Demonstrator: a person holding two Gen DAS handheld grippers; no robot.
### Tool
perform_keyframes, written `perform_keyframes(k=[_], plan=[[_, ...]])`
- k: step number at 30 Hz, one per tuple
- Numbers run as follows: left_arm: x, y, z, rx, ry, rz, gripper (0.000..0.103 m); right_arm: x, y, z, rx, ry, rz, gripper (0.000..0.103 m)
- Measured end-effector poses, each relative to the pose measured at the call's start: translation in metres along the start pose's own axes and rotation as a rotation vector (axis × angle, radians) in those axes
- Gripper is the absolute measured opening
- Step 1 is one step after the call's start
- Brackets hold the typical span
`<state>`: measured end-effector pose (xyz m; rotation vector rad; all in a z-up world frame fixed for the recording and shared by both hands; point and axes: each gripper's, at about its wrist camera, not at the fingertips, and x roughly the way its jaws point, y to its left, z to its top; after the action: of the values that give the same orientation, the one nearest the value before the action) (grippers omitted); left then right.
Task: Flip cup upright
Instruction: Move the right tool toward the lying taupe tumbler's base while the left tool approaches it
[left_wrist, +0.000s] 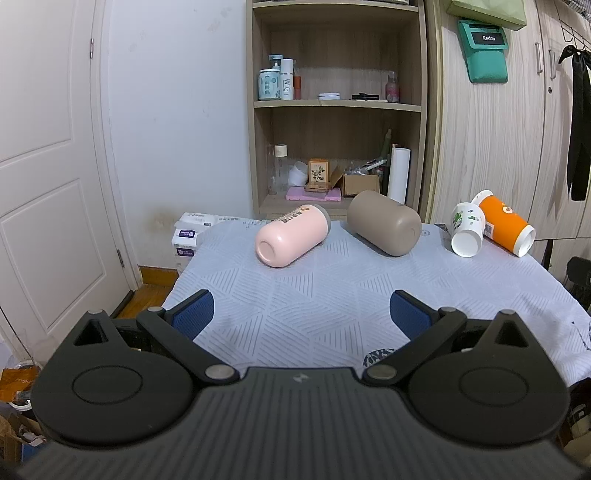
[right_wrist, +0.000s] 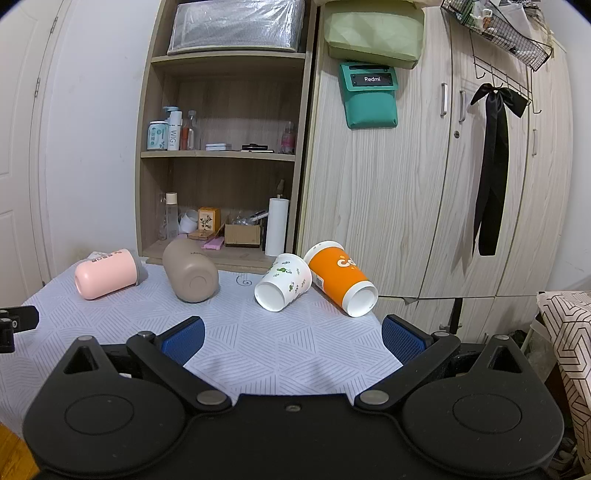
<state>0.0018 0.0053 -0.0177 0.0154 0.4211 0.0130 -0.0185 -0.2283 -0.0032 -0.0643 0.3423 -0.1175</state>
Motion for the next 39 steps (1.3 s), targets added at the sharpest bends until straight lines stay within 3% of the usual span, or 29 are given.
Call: perform_keyframes(k=[12, 20, 30, 34, 39], plan=[[-0.001, 0.000, 0.010, 0.023, 0.041, -0.008, 0.103, 0.006, -0.005, 0.001, -0.006, 0.018, 0.044, 0.103], [0.013, 0.009, 0.049, -0.002, 0.088, -0.100, 0.103, 0.011, -0.019, 0.020, -0.048, -0.068, 0.237, 0.103], [0.070, 0.000, 0.081, 0.016, 0.133, -0.126, 0.103, 0.065, 0.003, 0.049, -0.121, 0.014, 0.521, 0.103], [0.105, -0.002, 0.085, -0.048, 0.187, -0.173, 0.103, 0.097, 0.015, 0.053, -0.141, 0.063, 0.567, 0.103], [0.146, -0.007, 0.086, -0.129, 0.237, -0.221, 0.103, 0.129, 0.027, 0.058, -0.169, 0.064, 0.609, 0.103]])
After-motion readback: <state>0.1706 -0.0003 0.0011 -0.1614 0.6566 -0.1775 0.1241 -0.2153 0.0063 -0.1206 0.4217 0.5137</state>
